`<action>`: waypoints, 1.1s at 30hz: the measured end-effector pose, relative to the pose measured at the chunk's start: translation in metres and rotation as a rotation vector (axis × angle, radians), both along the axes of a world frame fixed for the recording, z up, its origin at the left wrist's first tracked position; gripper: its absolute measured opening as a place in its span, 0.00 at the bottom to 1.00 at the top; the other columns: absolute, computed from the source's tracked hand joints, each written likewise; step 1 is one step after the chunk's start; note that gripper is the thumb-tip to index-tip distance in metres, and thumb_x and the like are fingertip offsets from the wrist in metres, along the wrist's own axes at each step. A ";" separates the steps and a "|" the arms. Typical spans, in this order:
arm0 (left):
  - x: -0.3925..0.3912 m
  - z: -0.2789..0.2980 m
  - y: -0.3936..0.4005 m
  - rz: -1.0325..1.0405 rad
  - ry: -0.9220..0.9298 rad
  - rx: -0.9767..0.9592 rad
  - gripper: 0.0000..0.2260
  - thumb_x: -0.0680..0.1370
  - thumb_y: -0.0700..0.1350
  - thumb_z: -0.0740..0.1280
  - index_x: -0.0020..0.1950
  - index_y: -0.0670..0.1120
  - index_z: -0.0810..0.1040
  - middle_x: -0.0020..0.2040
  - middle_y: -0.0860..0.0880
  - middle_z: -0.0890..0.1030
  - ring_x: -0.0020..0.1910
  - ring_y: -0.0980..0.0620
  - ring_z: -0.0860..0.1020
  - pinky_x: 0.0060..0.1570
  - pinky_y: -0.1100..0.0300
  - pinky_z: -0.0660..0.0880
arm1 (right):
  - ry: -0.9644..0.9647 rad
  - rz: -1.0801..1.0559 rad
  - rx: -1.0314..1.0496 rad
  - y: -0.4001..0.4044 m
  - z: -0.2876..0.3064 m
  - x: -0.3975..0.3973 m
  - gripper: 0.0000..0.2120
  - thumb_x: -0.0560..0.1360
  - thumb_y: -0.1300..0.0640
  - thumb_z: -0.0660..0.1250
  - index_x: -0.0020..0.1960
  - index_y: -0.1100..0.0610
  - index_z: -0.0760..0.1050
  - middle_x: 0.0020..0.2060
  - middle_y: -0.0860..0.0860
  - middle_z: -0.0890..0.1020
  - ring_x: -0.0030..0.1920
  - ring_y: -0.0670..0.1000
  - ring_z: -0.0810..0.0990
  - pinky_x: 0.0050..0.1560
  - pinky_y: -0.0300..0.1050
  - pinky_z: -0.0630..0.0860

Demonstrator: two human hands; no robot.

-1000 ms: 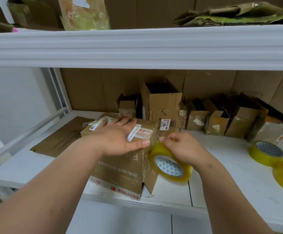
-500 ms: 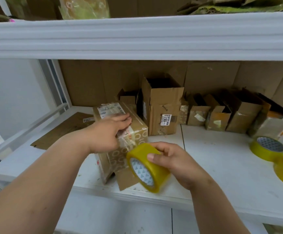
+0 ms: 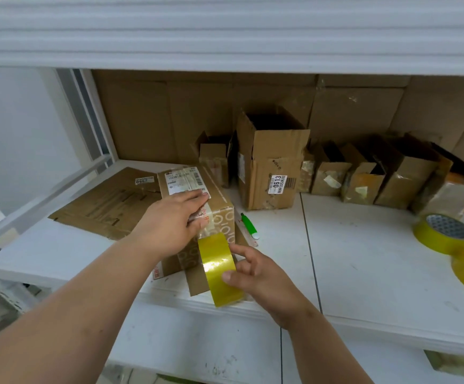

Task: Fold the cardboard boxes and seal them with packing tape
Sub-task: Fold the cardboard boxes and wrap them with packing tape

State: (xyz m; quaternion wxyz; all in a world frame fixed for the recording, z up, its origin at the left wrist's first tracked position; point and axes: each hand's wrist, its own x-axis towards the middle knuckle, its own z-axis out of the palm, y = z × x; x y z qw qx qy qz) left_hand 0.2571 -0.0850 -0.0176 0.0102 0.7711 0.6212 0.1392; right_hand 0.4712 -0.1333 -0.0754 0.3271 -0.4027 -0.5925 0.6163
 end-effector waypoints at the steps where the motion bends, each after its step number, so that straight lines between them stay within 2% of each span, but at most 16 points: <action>1: 0.001 -0.001 0.002 -0.006 0.011 0.000 0.26 0.82 0.56 0.61 0.79 0.55 0.60 0.79 0.57 0.59 0.78 0.54 0.58 0.75 0.56 0.58 | -0.008 0.001 0.007 -0.001 -0.001 0.000 0.19 0.78 0.60 0.68 0.67 0.48 0.73 0.53 0.47 0.86 0.54 0.48 0.84 0.53 0.41 0.79; 3: 0.004 -0.001 0.005 -0.019 0.040 -0.007 0.26 0.82 0.56 0.61 0.80 0.54 0.60 0.79 0.56 0.60 0.78 0.53 0.58 0.75 0.54 0.58 | -0.047 -0.011 0.035 -0.002 -0.002 0.000 0.13 0.79 0.58 0.67 0.63 0.51 0.77 0.53 0.48 0.85 0.55 0.48 0.84 0.58 0.48 0.80; 5: 0.005 0.000 0.006 -0.015 0.026 -0.005 0.26 0.82 0.54 0.62 0.79 0.53 0.62 0.77 0.53 0.65 0.75 0.50 0.64 0.72 0.53 0.63 | -0.083 -0.031 0.057 -0.003 -0.002 -0.001 0.10 0.80 0.56 0.67 0.61 0.52 0.79 0.53 0.48 0.85 0.54 0.48 0.84 0.61 0.51 0.79; 7: 0.005 0.000 0.005 0.018 -0.040 -0.008 0.25 0.80 0.53 0.65 0.76 0.52 0.65 0.70 0.49 0.74 0.67 0.46 0.72 0.65 0.51 0.69 | -0.131 -0.026 0.084 -0.003 0.000 -0.002 0.09 0.80 0.53 0.66 0.60 0.52 0.79 0.53 0.48 0.85 0.54 0.47 0.83 0.60 0.48 0.79; 9: 0.004 -0.001 0.002 0.037 -0.101 -0.021 0.21 0.80 0.52 0.67 0.71 0.51 0.67 0.64 0.47 0.78 0.61 0.45 0.75 0.62 0.49 0.72 | -0.171 -0.019 0.111 -0.004 -0.001 -0.002 0.08 0.80 0.52 0.65 0.58 0.51 0.78 0.52 0.47 0.84 0.53 0.46 0.83 0.56 0.44 0.79; 13: 0.005 -0.005 -0.003 0.006 -0.154 0.002 0.09 0.80 0.49 0.67 0.57 0.52 0.70 0.63 0.50 0.78 0.56 0.48 0.74 0.67 0.48 0.68 | -0.197 -0.022 0.144 -0.009 -0.003 0.000 0.03 0.81 0.50 0.64 0.52 0.45 0.76 0.47 0.41 0.82 0.48 0.40 0.81 0.44 0.31 0.73; 15: 0.006 -0.006 -0.006 0.011 -0.182 0.035 0.09 0.79 0.49 0.68 0.57 0.50 0.73 0.61 0.50 0.78 0.58 0.47 0.73 0.67 0.48 0.68 | -0.195 -0.025 0.139 -0.009 -0.002 0.000 0.03 0.81 0.49 0.64 0.52 0.45 0.76 0.46 0.42 0.82 0.48 0.41 0.80 0.44 0.32 0.72; 17: 0.010 -0.009 -0.011 0.055 -0.142 0.157 0.10 0.77 0.48 0.71 0.58 0.48 0.78 0.63 0.48 0.78 0.63 0.43 0.71 0.63 0.48 0.68 | -0.186 -0.031 0.123 -0.008 -0.002 0.001 0.03 0.81 0.49 0.64 0.51 0.46 0.76 0.46 0.42 0.82 0.47 0.41 0.80 0.45 0.34 0.72; 20: 0.020 -0.014 -0.028 0.201 -0.105 0.337 0.12 0.76 0.48 0.72 0.60 0.52 0.83 0.59 0.46 0.75 0.57 0.41 0.70 0.54 0.45 0.69 | -0.146 -0.068 0.093 -0.007 -0.004 0.004 0.05 0.80 0.49 0.65 0.52 0.47 0.78 0.46 0.43 0.84 0.48 0.43 0.82 0.49 0.39 0.76; 23: 0.029 -0.028 -0.047 0.249 -0.289 0.356 0.18 0.77 0.46 0.71 0.67 0.52 0.79 0.50 0.48 0.69 0.50 0.48 0.70 0.51 0.49 0.74 | -0.118 -0.085 0.075 -0.007 -0.007 0.008 0.06 0.79 0.49 0.66 0.51 0.48 0.81 0.46 0.45 0.85 0.47 0.44 0.83 0.51 0.41 0.77; 25: 0.035 -0.036 -0.055 0.310 -0.411 0.318 0.20 0.78 0.49 0.69 0.70 0.54 0.75 0.50 0.51 0.67 0.49 0.52 0.70 0.50 0.56 0.73 | -0.103 -0.082 0.068 -0.005 -0.007 0.011 0.05 0.79 0.49 0.68 0.51 0.48 0.82 0.46 0.46 0.86 0.48 0.46 0.83 0.52 0.43 0.78; 27: 0.041 -0.040 -0.059 0.356 -0.495 0.259 0.24 0.77 0.55 0.69 0.73 0.58 0.71 0.51 0.52 0.67 0.50 0.52 0.72 0.50 0.58 0.71 | -0.084 -0.080 0.073 -0.002 -0.007 0.012 0.05 0.78 0.51 0.69 0.51 0.50 0.83 0.46 0.49 0.86 0.48 0.48 0.83 0.53 0.45 0.78; 30: 0.045 -0.045 -0.061 0.360 -0.608 0.160 0.27 0.76 0.60 0.67 0.75 0.66 0.64 0.55 0.52 0.71 0.56 0.49 0.75 0.56 0.56 0.72 | -0.039 -0.063 0.073 0.001 -0.008 0.014 0.05 0.77 0.54 0.70 0.51 0.52 0.84 0.47 0.53 0.86 0.47 0.50 0.83 0.50 0.45 0.79; 33: 0.044 -0.051 -0.061 0.305 -0.731 0.038 0.32 0.75 0.64 0.67 0.76 0.70 0.57 0.61 0.47 0.75 0.62 0.46 0.75 0.64 0.46 0.73 | -0.056 -0.009 0.058 0.005 -0.010 0.023 0.09 0.78 0.50 0.69 0.53 0.52 0.84 0.48 0.51 0.86 0.50 0.49 0.84 0.52 0.45 0.79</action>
